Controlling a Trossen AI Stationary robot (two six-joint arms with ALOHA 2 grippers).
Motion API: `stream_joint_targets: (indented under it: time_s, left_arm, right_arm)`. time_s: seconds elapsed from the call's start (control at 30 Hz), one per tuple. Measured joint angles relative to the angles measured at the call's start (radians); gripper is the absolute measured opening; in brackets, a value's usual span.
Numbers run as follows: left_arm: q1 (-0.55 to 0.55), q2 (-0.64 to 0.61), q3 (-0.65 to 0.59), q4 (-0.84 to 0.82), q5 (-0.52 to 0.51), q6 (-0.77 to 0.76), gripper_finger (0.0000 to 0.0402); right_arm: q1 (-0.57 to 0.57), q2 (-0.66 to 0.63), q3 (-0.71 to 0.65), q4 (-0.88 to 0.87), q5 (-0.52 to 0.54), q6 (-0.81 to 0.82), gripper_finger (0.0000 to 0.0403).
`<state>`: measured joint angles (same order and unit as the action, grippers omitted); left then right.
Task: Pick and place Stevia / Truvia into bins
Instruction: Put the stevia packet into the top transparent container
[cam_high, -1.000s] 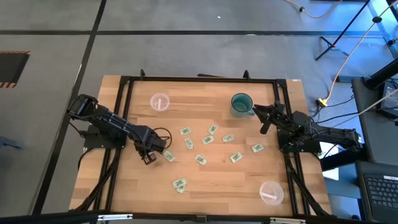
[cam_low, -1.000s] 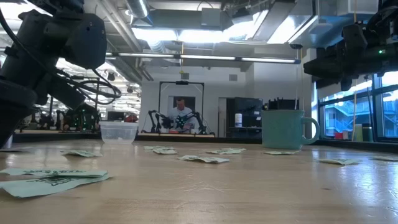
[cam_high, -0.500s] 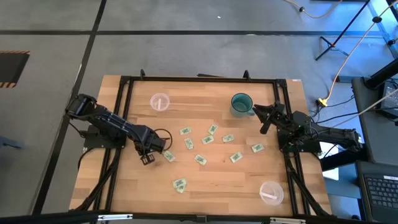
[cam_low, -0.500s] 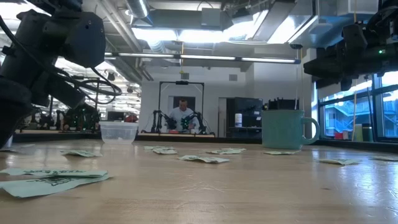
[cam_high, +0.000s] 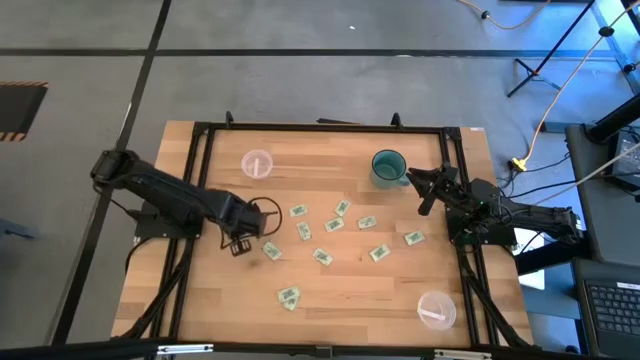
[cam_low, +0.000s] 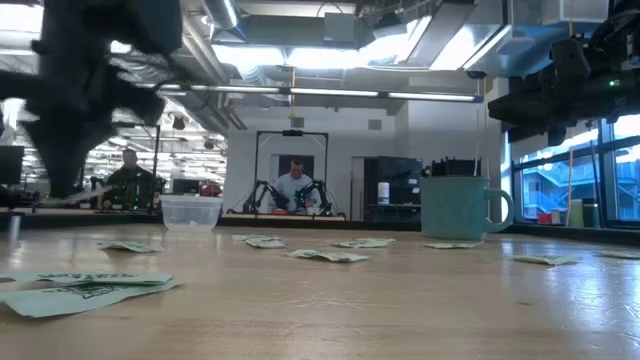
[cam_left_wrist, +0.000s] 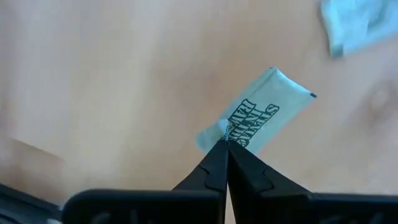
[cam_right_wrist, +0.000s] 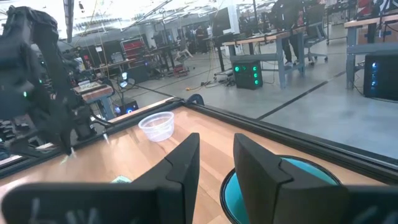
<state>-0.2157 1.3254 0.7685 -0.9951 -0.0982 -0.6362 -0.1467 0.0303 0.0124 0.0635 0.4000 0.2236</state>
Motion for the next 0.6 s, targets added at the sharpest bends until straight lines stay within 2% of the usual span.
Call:
stream_joint_targets:
  time_s: [0.07, 0.23, 0.3, 0.4, 0.6]
  left_arm:
    - [0.028, -0.031, 0.024, 0.001, -0.105, 0.037, 0.0002]
    - [0.133, -0.075, 0.065, 0.004, -0.490, 0.085, 0.0002]
    - [0.194, -0.077, 0.074, 0.006, -0.575, 0.085, 0.0002]
    - [0.301, -0.077, 0.072, 0.048, -0.609, 0.110, 0.0002]
    - [0.518, -0.057, 0.072, 0.134, -0.478, 0.266, 0.0003]
  right_arm:
    - [0.000, 0.000, 0.000, 0.000, 0.000, 0.000, 0.0102]
    - [0.000, 0.000, 0.000, 0.000, 0.000, 0.000, 0.0102]
    - [0.000, 0.000, 0.000, 0.000, 0.000, 0.002, 0.0102]
    - [0.000, 0.000, 0.000, 0.000, 0.000, 0.003, 0.0102]
    - [0.000, 0.000, 0.000, 0.000, 0.000, 0.003, 0.0102]
